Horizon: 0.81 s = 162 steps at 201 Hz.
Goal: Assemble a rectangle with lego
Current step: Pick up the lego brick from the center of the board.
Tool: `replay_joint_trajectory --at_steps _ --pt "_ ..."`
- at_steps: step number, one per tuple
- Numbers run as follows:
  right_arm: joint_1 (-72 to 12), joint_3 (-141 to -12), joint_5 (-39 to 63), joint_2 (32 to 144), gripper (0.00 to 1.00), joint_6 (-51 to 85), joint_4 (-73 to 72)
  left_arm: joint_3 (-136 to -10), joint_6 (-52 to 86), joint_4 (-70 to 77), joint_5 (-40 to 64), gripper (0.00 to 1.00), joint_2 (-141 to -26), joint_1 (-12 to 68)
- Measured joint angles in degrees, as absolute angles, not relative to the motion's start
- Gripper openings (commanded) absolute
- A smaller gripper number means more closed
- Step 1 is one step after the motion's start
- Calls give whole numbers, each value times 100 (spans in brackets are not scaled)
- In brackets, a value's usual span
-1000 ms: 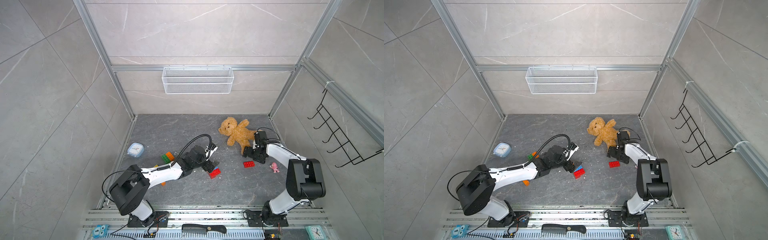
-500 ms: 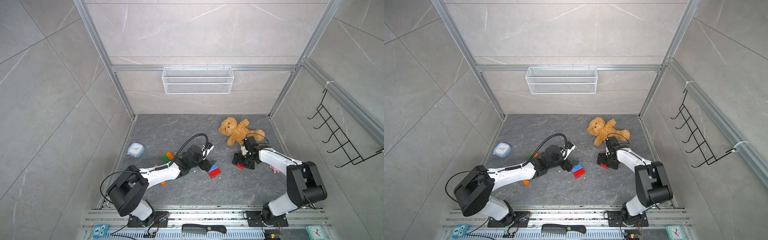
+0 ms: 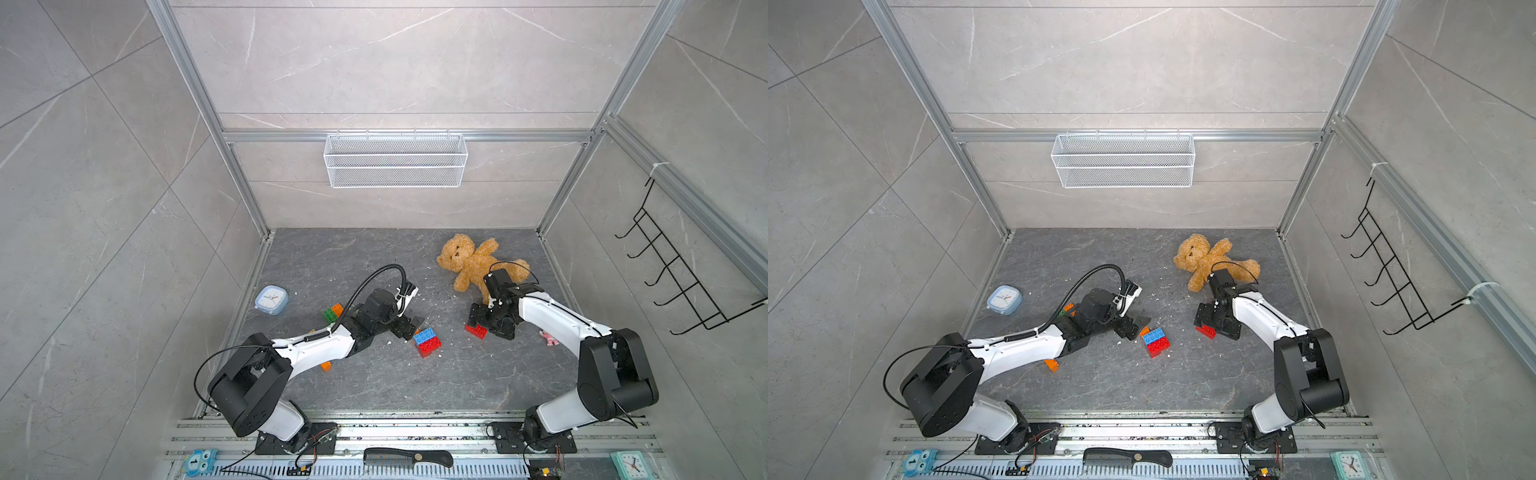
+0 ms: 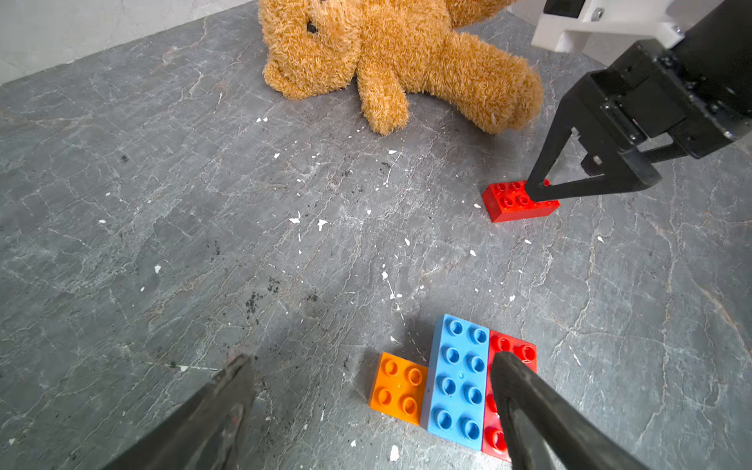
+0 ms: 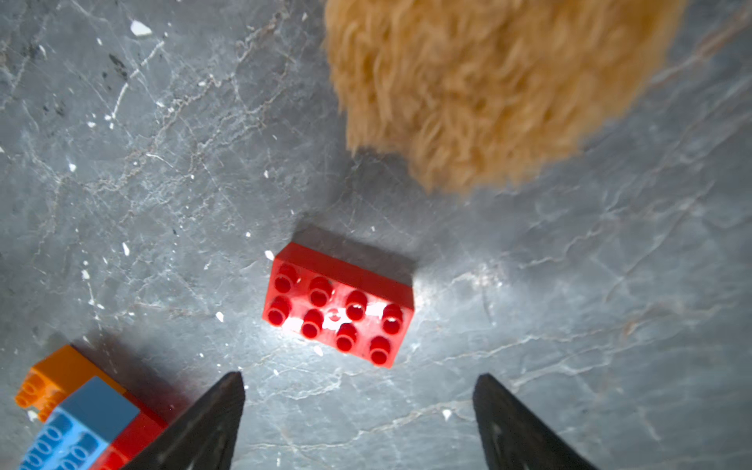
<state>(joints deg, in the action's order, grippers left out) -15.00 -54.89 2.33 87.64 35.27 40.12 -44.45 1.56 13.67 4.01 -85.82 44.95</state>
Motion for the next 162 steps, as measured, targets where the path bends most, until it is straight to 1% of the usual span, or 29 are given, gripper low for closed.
replay_joint_trajectory --at_steps 26,64,99,162 --pt "-1612 -5474 207 8884 84 3933 3822 -4438 152 1326 309 93 -8582 4495" --pt "-1638 -5474 126 9249 79 4101 3699 -4421 141 1323 287 93 -8582 4484" --pt "-1638 -5476 86 9336 76 4117 3691 -4344 141 1321 287 93 -8582 4469" --pt "-1645 -5673 60 9529 76 4034 3656 -4342 141 1328 290 93 -8582 4469"
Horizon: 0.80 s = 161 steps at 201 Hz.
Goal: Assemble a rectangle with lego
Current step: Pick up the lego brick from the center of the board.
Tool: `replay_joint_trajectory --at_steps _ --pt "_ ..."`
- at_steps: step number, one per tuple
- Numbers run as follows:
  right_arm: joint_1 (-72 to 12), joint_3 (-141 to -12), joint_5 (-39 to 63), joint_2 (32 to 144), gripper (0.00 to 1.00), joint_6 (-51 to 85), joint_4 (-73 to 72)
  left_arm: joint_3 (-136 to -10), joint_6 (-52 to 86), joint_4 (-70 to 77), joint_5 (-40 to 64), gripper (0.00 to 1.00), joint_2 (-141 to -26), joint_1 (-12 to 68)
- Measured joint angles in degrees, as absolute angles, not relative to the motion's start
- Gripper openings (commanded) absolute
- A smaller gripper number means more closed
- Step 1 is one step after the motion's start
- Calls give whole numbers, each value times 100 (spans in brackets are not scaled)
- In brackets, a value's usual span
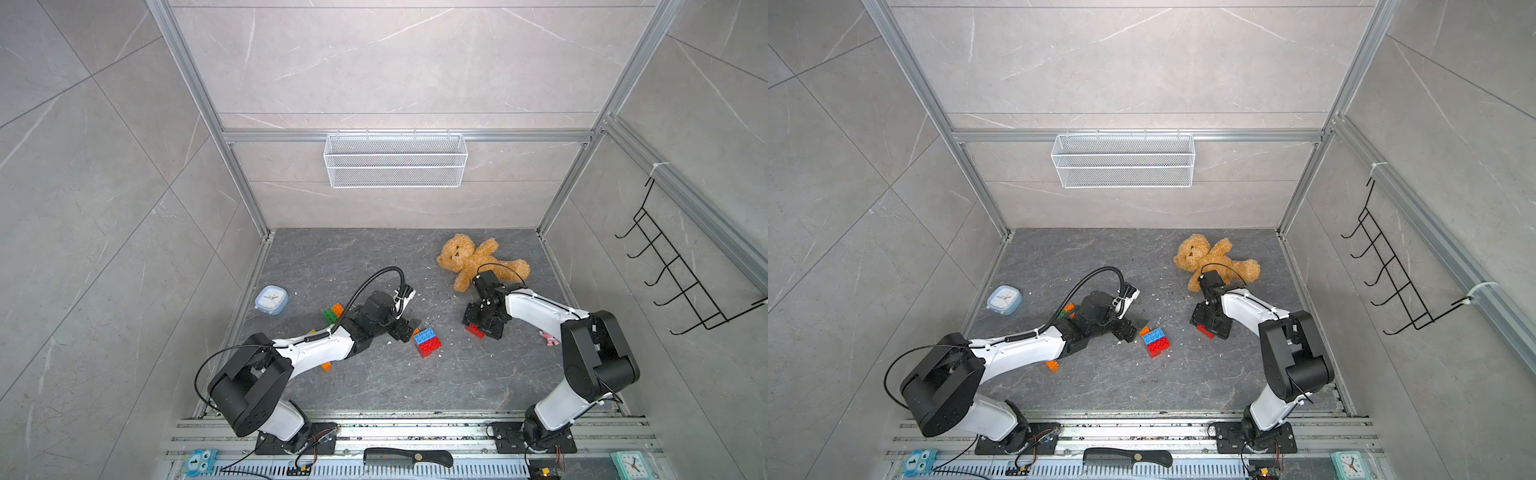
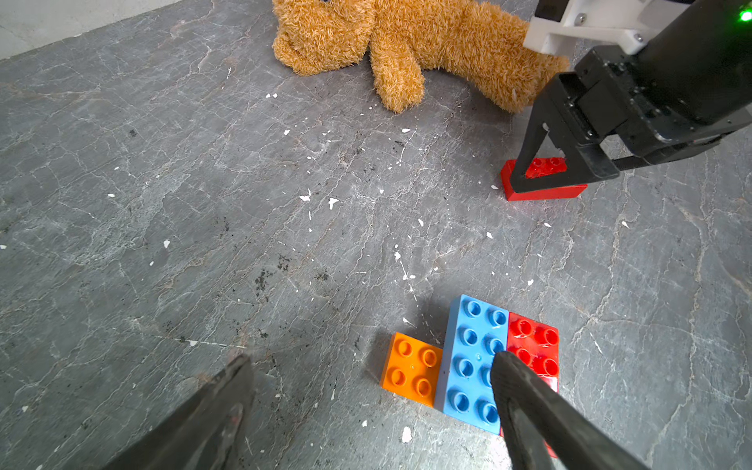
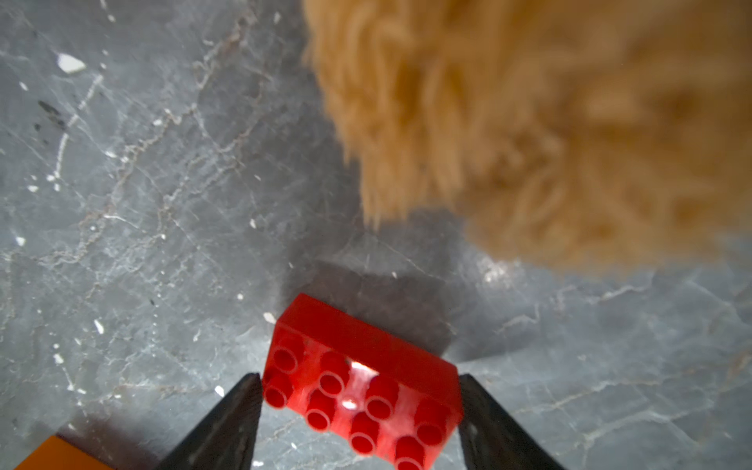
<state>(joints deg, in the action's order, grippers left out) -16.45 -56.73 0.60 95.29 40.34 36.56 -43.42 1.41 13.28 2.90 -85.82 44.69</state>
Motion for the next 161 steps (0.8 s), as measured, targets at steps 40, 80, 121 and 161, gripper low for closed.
replay_joint_trajectory --at_steps 40,80,121,161 --pt "-1645 -5776 12 9625 78 3896 3660 -4342 141 1330 294 93 -8582 4469" --pt "-1649 -5808 -25 9644 78 3833 3660 -4335 141 1332 301 93 -8582 4462" --pt "-1649 -5808 -25 9644 83 3833 3664 -4335 141 1332 309 92 -8584 4462" --pt "-1649 -5815 -25 9612 84 3962 3763 -4335 141 1334 314 92 -8593 4458"
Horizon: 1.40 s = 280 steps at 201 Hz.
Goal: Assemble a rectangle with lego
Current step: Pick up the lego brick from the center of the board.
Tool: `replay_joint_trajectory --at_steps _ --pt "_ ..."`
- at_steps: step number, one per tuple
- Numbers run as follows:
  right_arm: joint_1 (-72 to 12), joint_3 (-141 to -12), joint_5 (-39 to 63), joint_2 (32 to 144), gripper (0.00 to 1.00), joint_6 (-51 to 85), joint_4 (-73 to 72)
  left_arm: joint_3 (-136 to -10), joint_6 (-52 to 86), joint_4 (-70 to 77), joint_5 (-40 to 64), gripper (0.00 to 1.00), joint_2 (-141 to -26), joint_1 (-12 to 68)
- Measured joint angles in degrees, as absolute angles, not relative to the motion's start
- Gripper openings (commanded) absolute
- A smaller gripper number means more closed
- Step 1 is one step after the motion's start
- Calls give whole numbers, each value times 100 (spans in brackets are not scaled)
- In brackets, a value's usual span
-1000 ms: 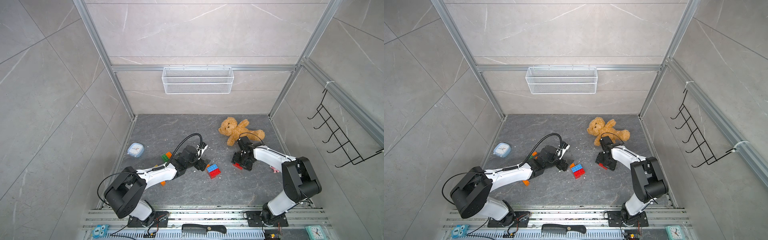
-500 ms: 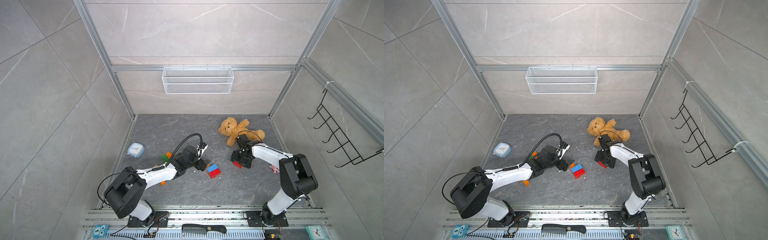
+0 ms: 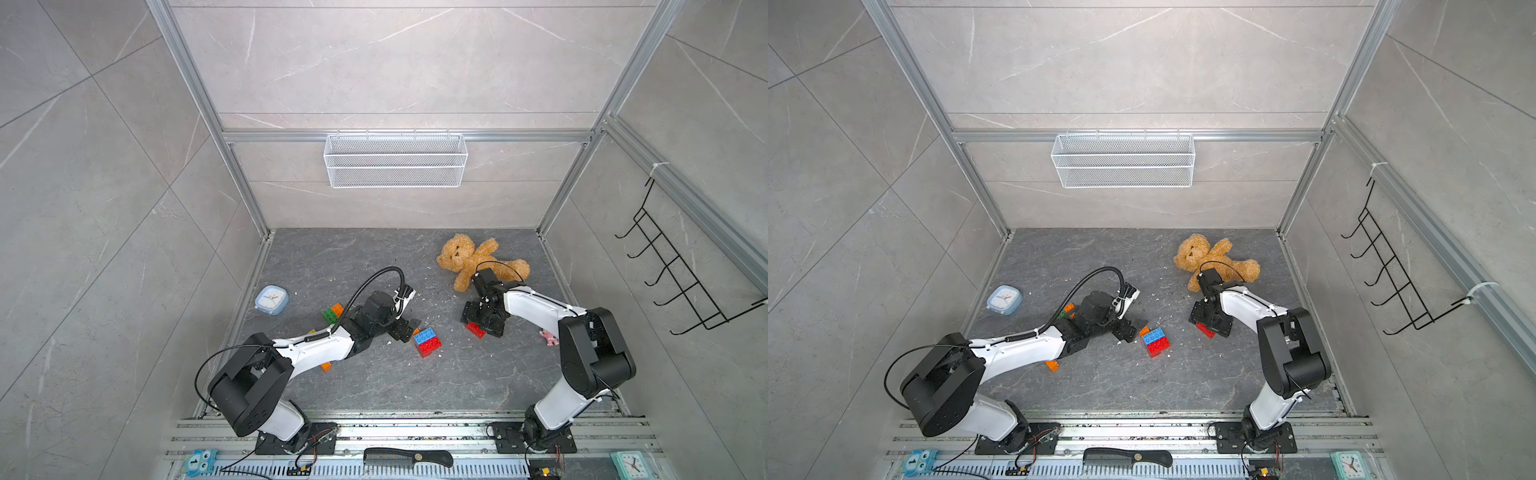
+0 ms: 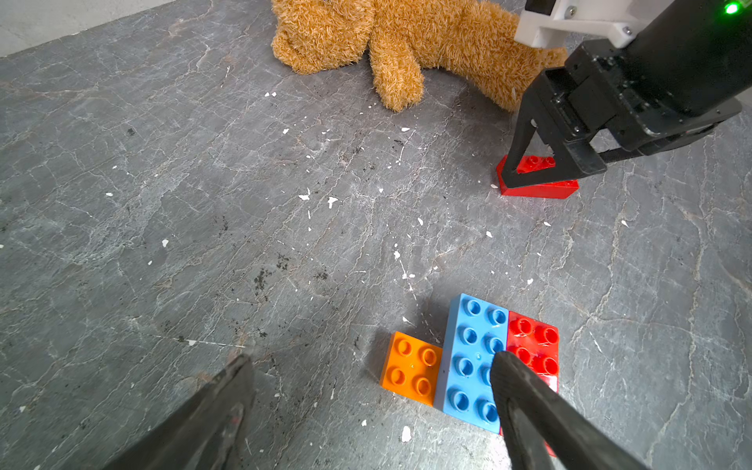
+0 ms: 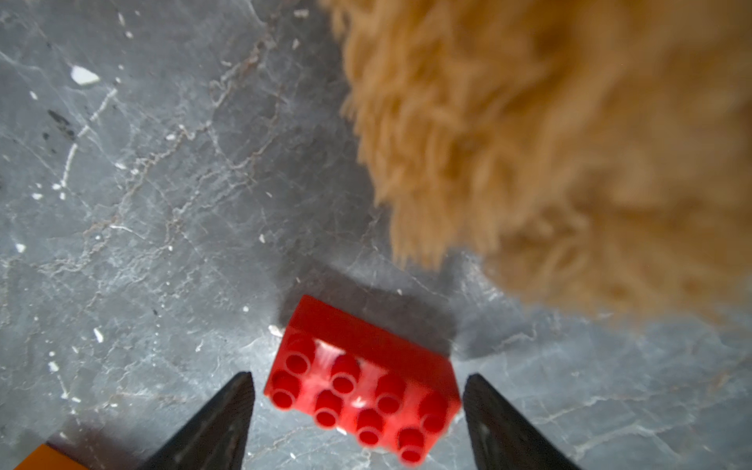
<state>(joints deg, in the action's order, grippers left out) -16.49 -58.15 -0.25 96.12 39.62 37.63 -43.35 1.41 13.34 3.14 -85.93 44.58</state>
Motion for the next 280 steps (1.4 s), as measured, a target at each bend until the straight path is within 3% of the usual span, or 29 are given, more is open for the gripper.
replay_joint_trajectory --at_steps 231,280 --pt "-1625 -5732 -93 9644 72 4327 3570 -4335 132 1356 357 92 -8661 4429" --pt "-1610 -5732 -95 9651 75 4226 3570 -4335 132 1369 360 92 -8661 4418"
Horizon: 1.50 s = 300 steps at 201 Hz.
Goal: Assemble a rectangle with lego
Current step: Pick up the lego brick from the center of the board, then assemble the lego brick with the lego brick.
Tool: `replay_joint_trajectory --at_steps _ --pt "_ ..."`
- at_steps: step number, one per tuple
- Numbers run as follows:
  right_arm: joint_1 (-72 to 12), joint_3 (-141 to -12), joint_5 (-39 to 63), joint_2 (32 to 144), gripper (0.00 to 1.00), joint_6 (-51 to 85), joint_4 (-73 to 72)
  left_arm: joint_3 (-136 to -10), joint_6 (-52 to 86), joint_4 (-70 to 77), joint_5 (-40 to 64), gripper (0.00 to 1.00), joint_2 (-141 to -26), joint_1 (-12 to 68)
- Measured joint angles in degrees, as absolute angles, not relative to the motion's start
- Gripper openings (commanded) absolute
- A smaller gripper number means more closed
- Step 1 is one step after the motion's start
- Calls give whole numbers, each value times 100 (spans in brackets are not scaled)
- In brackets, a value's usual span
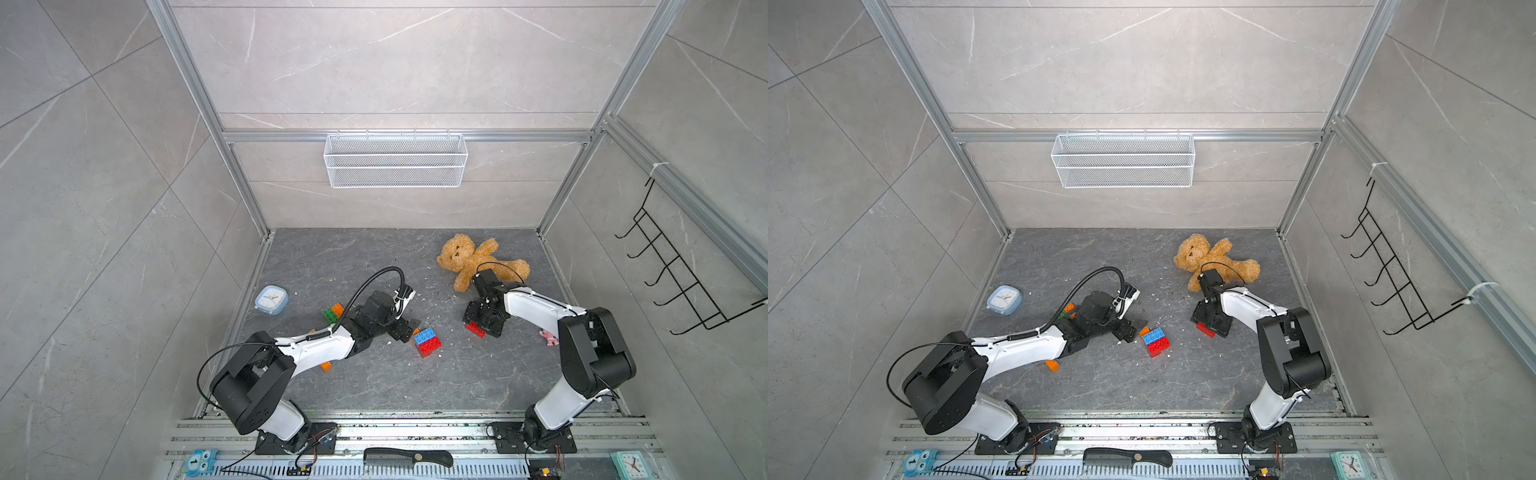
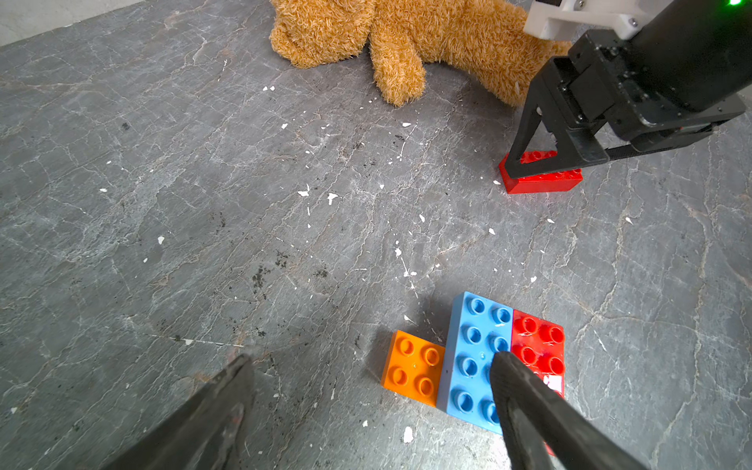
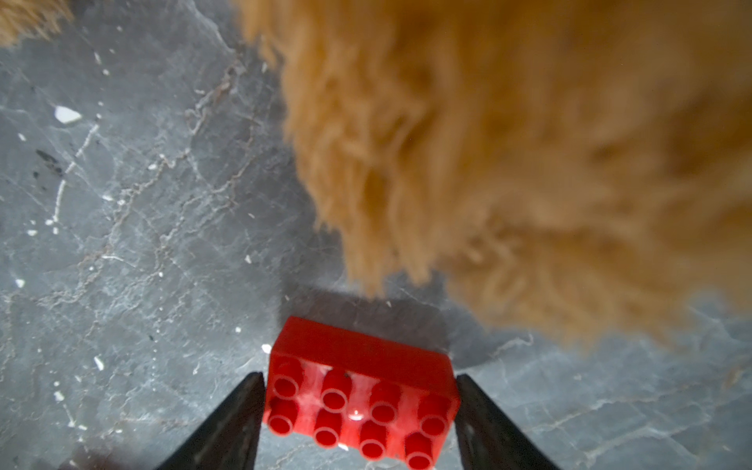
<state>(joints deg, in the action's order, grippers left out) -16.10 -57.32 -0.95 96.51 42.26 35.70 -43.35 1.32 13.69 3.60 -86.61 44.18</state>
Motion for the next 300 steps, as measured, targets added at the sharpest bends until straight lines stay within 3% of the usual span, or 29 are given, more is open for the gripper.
replay_joint_trajectory --at_steps 25,64,135,197,232,300 --pt "-1610 -5730 -91 9710 72 4202 3568 -4335 132 1372 360 92 -8661 4399" --pt "-1610 -5730 -58 9730 60 4032 3568 -4259 141 1422 366 92 -8656 4313" --pt "-1699 -5992 346 9544 56 2939 3903 -3695 360 1417 462 92 -7940 3789" --pt "-2928 -7564 696 9566 55 1590 4646 -2873 821 1284 440 91 -7266 3846" --pt "-3712 -8359 714 10130 54 1037 4880 -2611 884 1260 281 91 -7255 3948" --pt "-4160 -8921 539 11212 51 554 5253 -2536 902 1619 54 91 -7376 3948"
